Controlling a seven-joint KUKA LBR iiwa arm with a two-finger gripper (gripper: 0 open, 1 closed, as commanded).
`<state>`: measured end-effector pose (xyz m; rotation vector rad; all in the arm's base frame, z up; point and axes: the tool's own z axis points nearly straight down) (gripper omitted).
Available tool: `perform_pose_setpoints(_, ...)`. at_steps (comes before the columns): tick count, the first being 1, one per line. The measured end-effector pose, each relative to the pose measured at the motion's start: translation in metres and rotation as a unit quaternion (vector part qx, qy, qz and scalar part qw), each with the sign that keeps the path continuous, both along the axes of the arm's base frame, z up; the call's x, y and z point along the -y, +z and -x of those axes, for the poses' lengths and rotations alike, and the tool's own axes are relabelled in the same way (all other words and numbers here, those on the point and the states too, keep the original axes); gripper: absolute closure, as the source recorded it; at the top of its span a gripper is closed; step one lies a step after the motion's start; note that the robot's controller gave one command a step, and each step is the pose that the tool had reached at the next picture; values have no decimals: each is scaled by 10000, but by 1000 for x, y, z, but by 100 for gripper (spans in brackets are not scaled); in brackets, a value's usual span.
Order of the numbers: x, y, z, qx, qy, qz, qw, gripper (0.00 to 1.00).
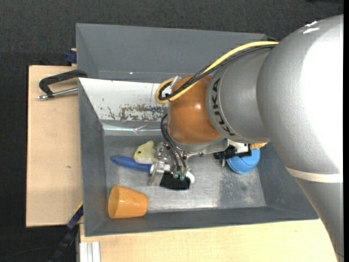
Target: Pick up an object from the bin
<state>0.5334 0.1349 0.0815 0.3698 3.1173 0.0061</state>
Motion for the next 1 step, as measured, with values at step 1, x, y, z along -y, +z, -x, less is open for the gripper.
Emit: perform_pose_setpoints(1, -1, 70, -2, 35, 9, 0, 10000, 100)
